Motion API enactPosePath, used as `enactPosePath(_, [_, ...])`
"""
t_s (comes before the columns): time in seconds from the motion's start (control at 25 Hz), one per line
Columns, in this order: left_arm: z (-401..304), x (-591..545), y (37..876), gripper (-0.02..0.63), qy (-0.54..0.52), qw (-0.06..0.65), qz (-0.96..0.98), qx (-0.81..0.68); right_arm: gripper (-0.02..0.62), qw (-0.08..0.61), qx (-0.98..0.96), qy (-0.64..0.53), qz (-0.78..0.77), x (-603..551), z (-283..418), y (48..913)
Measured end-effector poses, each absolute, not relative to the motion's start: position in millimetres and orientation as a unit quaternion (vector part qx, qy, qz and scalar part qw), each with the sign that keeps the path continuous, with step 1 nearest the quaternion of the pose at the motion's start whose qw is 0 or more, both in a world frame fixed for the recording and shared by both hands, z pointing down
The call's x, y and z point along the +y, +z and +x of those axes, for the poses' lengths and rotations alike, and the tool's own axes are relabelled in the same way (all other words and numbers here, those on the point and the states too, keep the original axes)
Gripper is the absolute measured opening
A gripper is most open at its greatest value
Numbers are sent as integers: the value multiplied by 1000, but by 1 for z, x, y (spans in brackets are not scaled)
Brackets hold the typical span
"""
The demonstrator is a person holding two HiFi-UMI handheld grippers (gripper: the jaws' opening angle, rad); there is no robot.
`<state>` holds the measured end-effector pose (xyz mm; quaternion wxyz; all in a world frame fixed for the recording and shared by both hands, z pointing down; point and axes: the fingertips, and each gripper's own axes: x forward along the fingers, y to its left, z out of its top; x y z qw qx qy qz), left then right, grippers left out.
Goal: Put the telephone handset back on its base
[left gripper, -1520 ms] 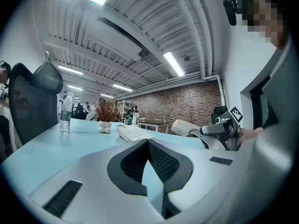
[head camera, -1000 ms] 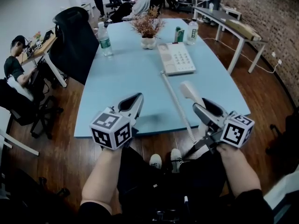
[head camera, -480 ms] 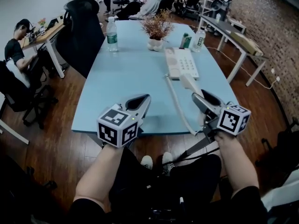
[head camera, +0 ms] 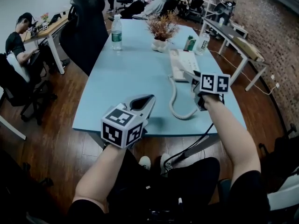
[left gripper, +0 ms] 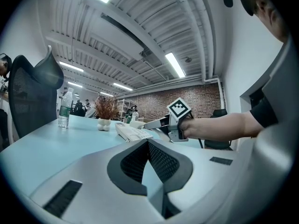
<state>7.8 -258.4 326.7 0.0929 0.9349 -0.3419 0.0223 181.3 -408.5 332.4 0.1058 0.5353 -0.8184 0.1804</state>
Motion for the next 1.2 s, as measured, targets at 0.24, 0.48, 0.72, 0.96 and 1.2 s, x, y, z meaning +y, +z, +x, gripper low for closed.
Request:
enactPosePath(0.24, [3, -262, 326, -5, 16, 97, 933, -346, 236, 135, -786, 170, 578, -467, 184, 336])
enactPosePath(0.48, [1, -263, 328, -5, 13, 101, 933, -346, 236, 149, -761, 155, 613, -508, 181, 325])
enactPosePath(0.72, [-2, -265, 330, -5, 12, 106, 931, -348, 236, 169, -741, 141, 634, -531, 178, 321])
enactPosePath(0.96, [-3, -266, 328, -5, 9, 107, 931, -349, 236, 186, -736, 133, 638, -543, 169, 328])
enactPosePath(1.2, [-4, -265, 328, -6, 6, 109, 931, -348, 237, 190, -727, 131, 647, -549, 166, 335])
